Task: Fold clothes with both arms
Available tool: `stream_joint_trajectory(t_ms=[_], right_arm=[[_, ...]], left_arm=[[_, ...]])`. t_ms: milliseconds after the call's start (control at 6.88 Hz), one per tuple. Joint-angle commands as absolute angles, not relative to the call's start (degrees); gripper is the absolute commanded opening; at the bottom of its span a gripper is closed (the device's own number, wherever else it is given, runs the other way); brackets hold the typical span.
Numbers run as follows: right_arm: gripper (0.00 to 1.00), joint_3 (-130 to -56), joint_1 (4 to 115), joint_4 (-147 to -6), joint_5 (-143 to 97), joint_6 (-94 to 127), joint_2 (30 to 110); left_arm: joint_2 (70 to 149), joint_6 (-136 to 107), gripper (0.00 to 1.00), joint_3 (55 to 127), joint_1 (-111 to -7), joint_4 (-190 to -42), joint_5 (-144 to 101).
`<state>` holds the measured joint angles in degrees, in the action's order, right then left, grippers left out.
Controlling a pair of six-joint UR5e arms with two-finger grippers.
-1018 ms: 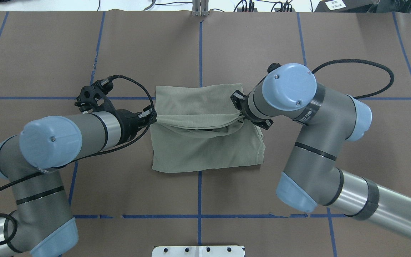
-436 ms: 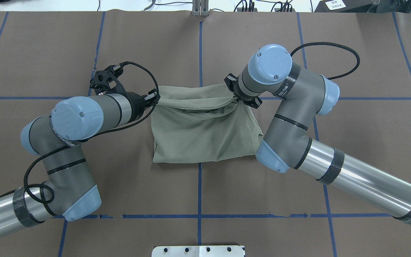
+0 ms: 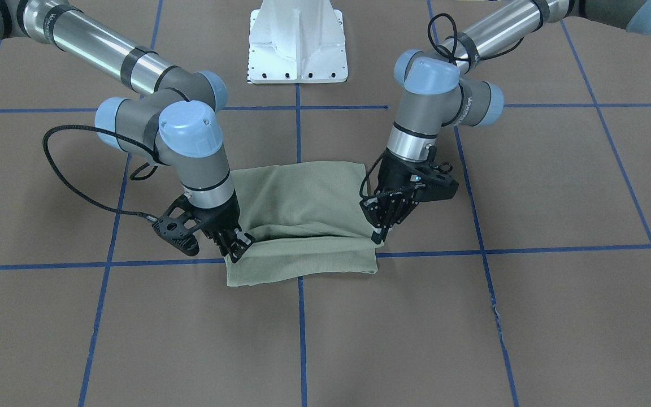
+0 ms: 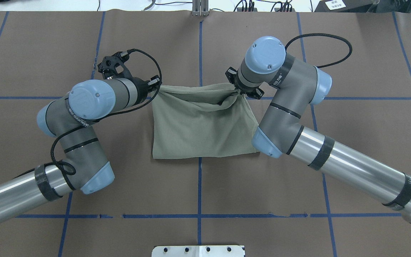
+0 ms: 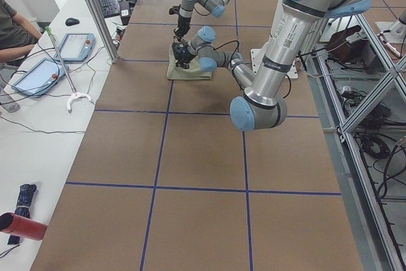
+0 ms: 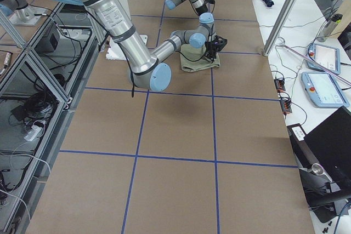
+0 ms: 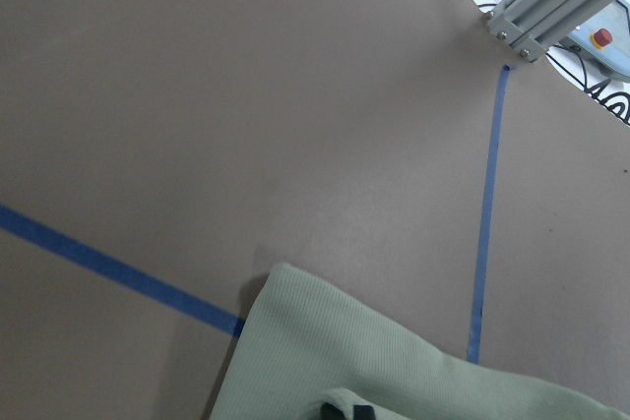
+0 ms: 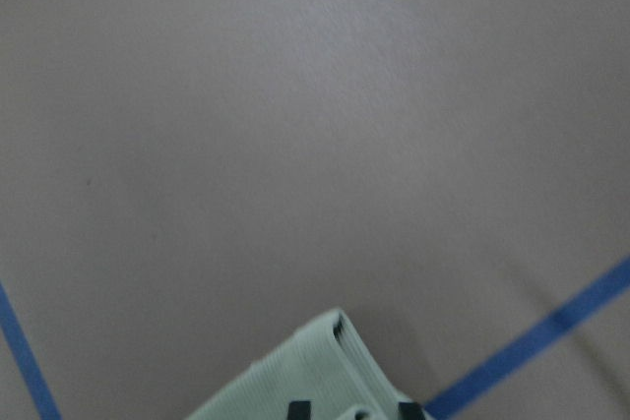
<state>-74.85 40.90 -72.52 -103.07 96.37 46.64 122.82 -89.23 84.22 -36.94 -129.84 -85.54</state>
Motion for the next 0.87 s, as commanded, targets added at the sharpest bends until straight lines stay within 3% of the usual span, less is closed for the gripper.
stream_joint_trajectory(t_ms=[0,436,727], right_arm=[[1.0,-68.2,46.9,-69.8,-106.7,81.6,44.5],[1.0,-71.4,53.7,-69.9,-116.0,70.9,50.8],[1.0,-74.7,61.7,-70.2,-124.8,54.8,58.2]], left_arm=[[123.4,-81.7,0.47,80.7,-40.8,-133.4,-85.6],[122.6,-76.3,0.46,81.4,-42.6,-133.4,-92.1],[118.8,-63.5,0.46,83.3,-50.2,-132.5,-107.1]])
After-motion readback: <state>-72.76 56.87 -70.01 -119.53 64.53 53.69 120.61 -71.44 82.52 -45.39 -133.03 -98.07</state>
